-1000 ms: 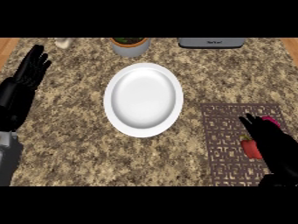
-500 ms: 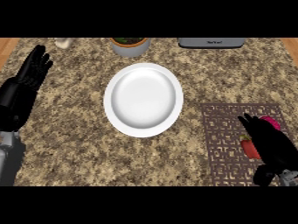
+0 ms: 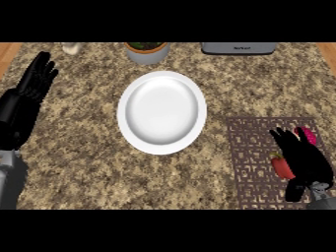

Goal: Pick the bell pepper from the placemat and place it in the plate

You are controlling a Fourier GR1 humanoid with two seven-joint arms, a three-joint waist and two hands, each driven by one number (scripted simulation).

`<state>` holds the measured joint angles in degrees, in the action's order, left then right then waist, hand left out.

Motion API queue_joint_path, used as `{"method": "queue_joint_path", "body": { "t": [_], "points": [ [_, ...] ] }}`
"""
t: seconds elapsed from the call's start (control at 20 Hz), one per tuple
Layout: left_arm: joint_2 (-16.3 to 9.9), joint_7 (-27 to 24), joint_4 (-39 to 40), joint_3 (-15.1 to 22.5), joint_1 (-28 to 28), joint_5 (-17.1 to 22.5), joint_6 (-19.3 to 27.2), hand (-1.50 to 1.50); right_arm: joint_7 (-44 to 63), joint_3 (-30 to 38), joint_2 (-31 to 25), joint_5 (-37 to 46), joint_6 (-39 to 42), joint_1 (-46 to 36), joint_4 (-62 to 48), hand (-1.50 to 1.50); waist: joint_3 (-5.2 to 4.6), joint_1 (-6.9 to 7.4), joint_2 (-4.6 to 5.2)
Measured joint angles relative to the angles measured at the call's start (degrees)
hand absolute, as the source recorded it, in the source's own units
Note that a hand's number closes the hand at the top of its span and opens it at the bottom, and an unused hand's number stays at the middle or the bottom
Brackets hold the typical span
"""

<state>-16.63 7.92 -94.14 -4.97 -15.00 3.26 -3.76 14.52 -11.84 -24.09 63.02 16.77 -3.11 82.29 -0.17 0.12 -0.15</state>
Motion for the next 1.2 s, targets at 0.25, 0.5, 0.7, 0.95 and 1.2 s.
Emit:
{"method": "queue_joint_path", "body": {
  "t": [0.25,0.5,0.7,0.95,1.2],
  "points": [
    [0.1,-0.5,0.0,-0.7,0.5,0.1,-0.9,0.00,-4.6,0.1,1.5,1.9,-7.6,-1.3,-2.8,1.50,-0.20,-0.01,-0.11],
    [0.9,-0.4,0.0,-0.5,0.7,-0.4,-0.7,0.00,-6.3,5.6,0.0,0.2,-11.2,-1.4,-4.7,1.50,-0.23,-0.25,-0.15],
    [1.1,-0.9,1.4,-0.7,-0.4,-0.9,-0.4,0.00,-5.4,12.4,-1.9,-2.9,-11.8,-0.7,-8.2,1.50,-0.19,-0.50,-0.06],
    [1.5,-1.0,1.4,-0.8,-0.5,-1.3,-0.7,0.00,-5.8,16.3,-2.8,-2.9,-15.6,-1.2,-8.6,1.50,0.01,-0.34,0.04],
    [1.6,-0.3,0.4,-1.0,-0.1,-1.6,-0.7,0.00,-5.7,17.0,-2.1,-6.1,-12.5,-0.9,1.4,1.50,0.09,-0.47,-0.02]
  ]
}}
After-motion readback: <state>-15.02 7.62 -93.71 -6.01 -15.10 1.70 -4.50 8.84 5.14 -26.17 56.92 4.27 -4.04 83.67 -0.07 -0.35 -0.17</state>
